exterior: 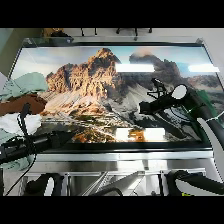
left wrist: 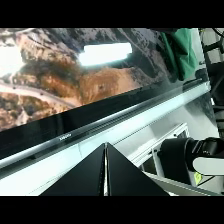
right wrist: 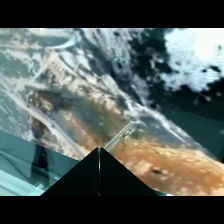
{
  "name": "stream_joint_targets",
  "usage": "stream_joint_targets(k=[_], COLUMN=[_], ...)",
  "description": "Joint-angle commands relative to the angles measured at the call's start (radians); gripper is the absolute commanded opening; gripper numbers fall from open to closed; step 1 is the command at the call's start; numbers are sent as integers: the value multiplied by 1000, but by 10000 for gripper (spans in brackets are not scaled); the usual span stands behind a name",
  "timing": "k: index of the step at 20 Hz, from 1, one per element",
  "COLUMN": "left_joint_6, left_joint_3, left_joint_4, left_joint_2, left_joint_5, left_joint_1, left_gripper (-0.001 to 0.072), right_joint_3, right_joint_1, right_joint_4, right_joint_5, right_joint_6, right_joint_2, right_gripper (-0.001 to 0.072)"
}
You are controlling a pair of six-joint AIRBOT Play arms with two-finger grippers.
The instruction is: Fold the shirts.
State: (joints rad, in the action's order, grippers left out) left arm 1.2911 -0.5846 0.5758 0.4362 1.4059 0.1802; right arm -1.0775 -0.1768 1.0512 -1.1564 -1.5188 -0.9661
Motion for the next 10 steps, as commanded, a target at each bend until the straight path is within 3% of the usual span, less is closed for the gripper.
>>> stream_joint_targets(k=[1, 7, 10], left_joint_6=[1, 6, 43], left_joint_3=[0, -6, -108], left_joint_4=[0, 24, 219], left_joint_2=[-1, 4, 99], left_joint_5=[0, -34, -48], left_joint_1=[1, 1, 1], left_gripper=[14, 14, 14], right_joint_3=[0, 0, 0], right_joint_1=[-1, -1, -1], right_joint_4=[0, 0, 0], right_joint_5=[0, 0, 0], right_joint_6=[0, 0, 0], right_joint_2=[-6, -6, -6], right_gripper=[21, 20, 20])
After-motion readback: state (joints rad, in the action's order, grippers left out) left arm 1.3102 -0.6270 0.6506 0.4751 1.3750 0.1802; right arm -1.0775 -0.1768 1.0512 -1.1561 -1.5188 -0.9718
